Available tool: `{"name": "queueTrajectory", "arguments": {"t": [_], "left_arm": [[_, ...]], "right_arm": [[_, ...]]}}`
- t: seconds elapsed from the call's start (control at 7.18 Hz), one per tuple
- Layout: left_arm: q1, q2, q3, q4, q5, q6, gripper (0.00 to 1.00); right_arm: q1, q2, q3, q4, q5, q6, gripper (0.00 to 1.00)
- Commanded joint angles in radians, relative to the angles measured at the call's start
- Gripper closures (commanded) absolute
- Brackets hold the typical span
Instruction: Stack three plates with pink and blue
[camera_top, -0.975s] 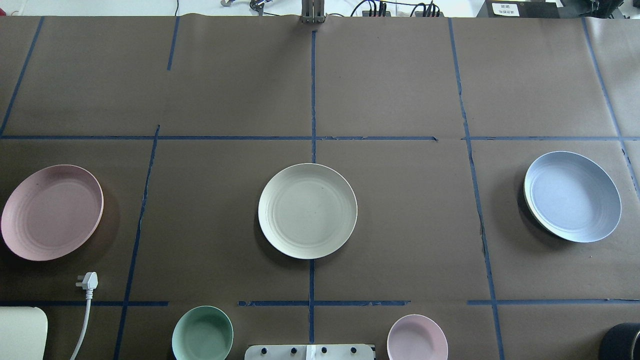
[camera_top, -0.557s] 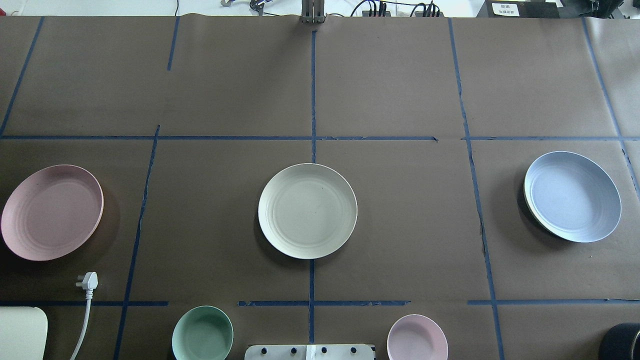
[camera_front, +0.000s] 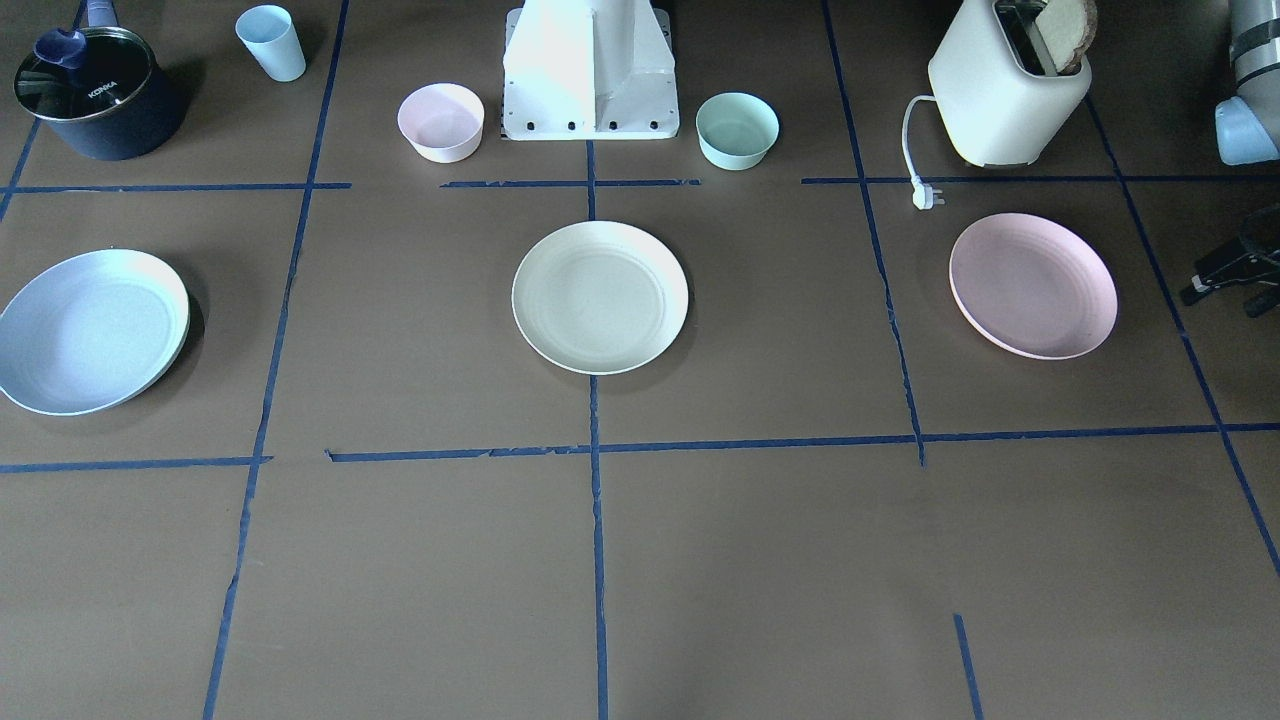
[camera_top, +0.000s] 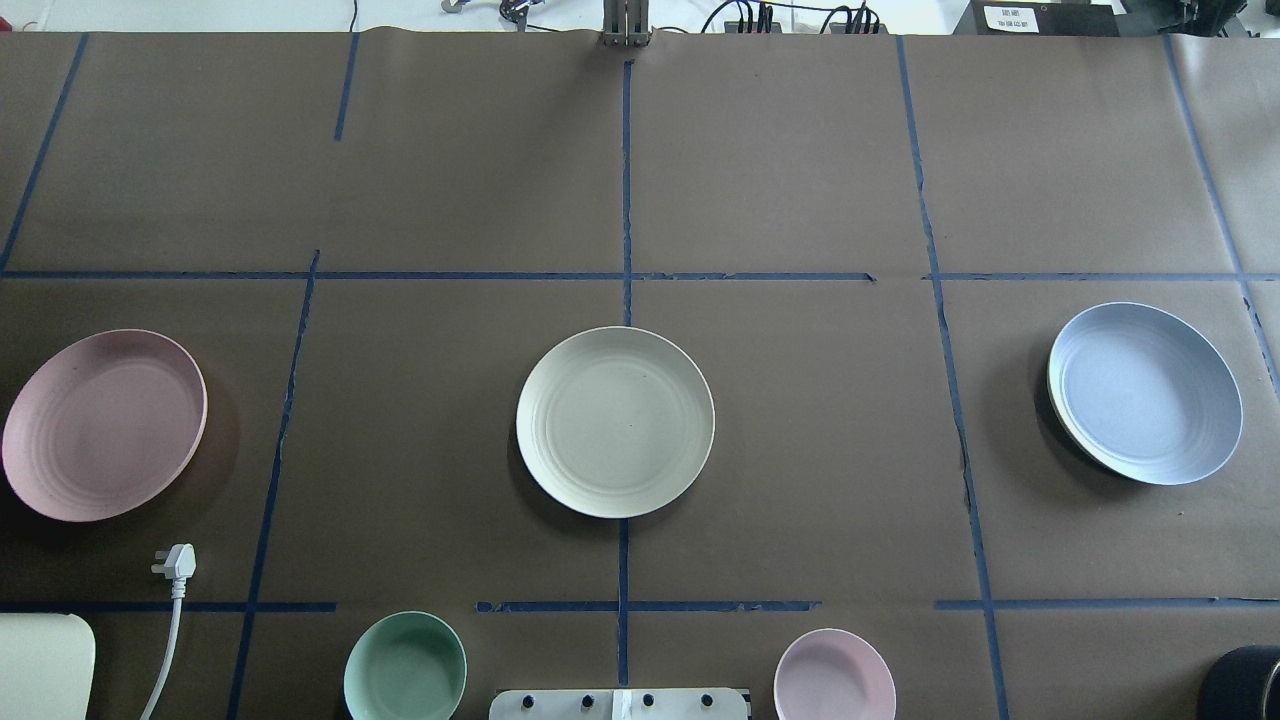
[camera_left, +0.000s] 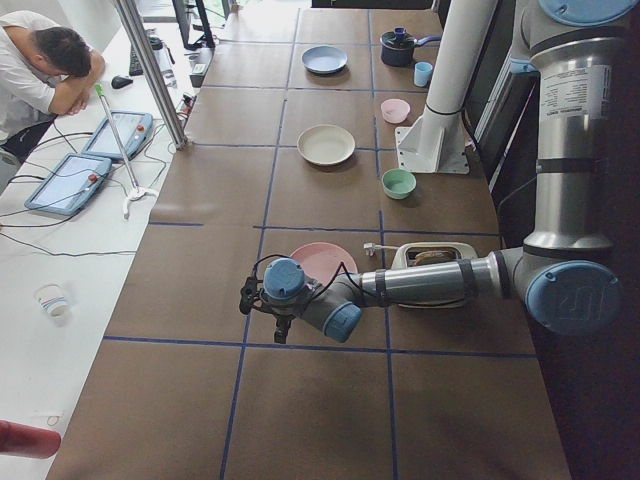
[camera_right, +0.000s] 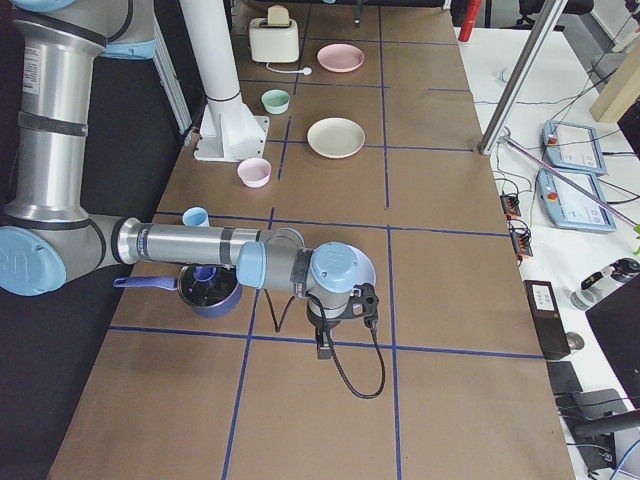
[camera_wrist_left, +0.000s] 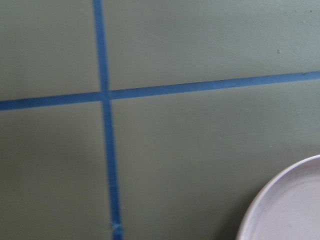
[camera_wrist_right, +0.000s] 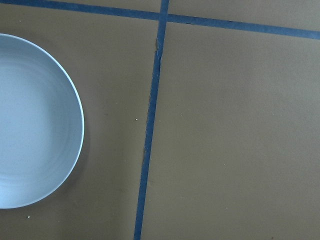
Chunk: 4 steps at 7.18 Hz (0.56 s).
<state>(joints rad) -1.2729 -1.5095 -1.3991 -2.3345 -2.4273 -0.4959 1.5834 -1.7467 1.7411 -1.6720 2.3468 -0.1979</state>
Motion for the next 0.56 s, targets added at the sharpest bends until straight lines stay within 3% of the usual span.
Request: {"name": "queueTrajectory", "arguments": {"t": [0.0,0.42], "left_arm": [[0.174,0.003,0.014,-0.177,0.104,-0.244,0.0],[0.19,0.053,0.022,-0.271,0.096,-0.263,0.0]], "right_arm": [[0.0,0.001,0.0,0.0,0.005,0.0,0.0],[0.0,0.001,0.001,0.0,0.011,0.0,0.0]]}}
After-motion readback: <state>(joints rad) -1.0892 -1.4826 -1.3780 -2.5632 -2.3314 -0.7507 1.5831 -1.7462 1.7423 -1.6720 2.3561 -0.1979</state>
